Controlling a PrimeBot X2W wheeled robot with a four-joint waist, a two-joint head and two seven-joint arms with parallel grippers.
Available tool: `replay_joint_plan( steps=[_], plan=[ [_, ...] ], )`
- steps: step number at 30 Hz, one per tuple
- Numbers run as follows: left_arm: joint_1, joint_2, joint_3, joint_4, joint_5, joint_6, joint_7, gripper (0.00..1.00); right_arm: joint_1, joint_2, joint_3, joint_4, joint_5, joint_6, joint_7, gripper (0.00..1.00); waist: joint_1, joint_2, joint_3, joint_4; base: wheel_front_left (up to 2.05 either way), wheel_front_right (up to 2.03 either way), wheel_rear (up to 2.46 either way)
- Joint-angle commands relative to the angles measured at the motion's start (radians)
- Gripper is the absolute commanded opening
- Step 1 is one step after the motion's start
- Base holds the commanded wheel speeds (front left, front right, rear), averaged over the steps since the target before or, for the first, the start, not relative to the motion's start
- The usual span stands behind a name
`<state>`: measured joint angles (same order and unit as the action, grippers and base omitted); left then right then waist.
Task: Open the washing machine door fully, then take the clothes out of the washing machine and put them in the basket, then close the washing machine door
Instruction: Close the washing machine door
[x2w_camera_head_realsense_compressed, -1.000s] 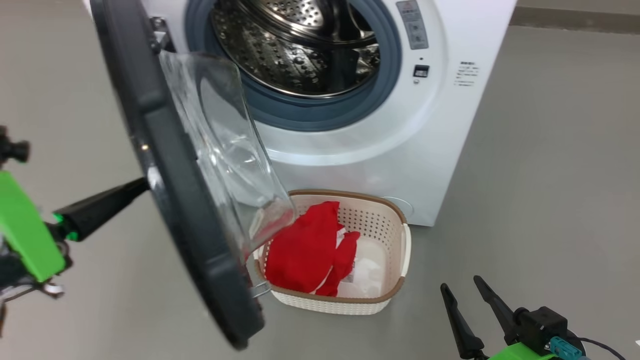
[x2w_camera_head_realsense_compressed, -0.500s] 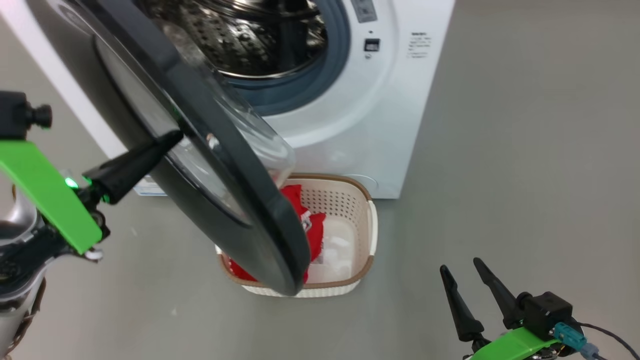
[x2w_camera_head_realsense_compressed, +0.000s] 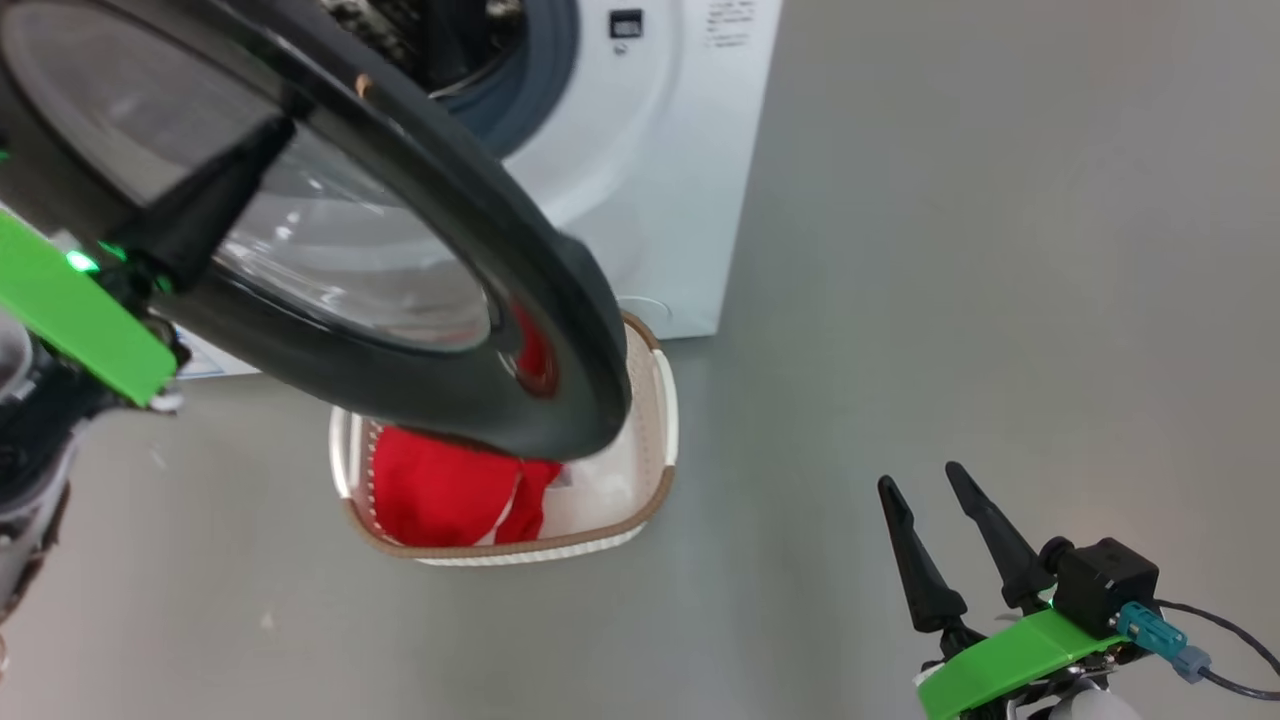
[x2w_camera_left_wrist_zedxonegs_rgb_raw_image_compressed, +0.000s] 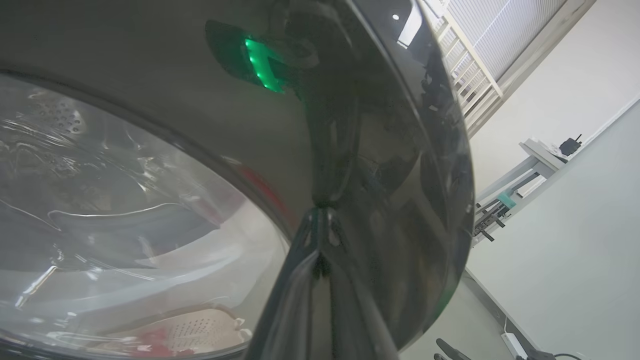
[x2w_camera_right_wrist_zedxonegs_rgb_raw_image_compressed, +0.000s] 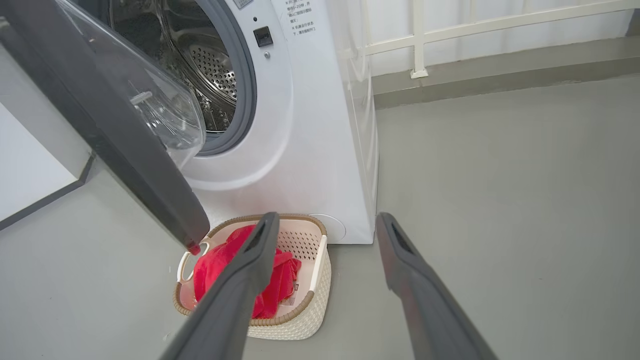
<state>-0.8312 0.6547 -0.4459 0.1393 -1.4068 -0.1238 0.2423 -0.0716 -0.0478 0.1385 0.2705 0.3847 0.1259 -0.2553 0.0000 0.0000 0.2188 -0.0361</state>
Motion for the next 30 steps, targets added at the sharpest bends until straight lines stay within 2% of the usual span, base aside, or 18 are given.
replay_joint_plan(
  steps=[1,11,23,30],
  plan=[
    [-0.061,0.053,0.038,-0.005,0.006,-0.007,-0.021,0.0,-0.03,-0.002,0.024,-0.028,0.02,0.005,-0.006,1.0,0.0,0.0,0.038,-0.039,0.0,0.0,0.0],
    [-0.134,0.078,-0.016,0.07,-0.023,-0.007,-0.105,0.0,-0.049,-0.002,0.026,-0.033,0.036,0.005,-0.006,1.0,0.0,0.0,0.06,-0.072,0.0,0.0,0.0],
    [-0.132,0.092,-0.076,0.078,-0.072,-0.007,-0.16,0.0,-0.049,-0.002,0.012,-0.028,0.02,0.005,-0.006,1.0,0.0,0.0,0.042,-0.039,0.0,0.0,0.0],
    [-0.06,0.099,-0.096,0.064,-0.108,-0.007,-0.217,0.0,-0.034,-0.002,0.006,-0.019,0.001,0.005,-0.006,1.0,0.0,0.0,0.01,-0.014,0.0,0.0,0.0]
  ],
)
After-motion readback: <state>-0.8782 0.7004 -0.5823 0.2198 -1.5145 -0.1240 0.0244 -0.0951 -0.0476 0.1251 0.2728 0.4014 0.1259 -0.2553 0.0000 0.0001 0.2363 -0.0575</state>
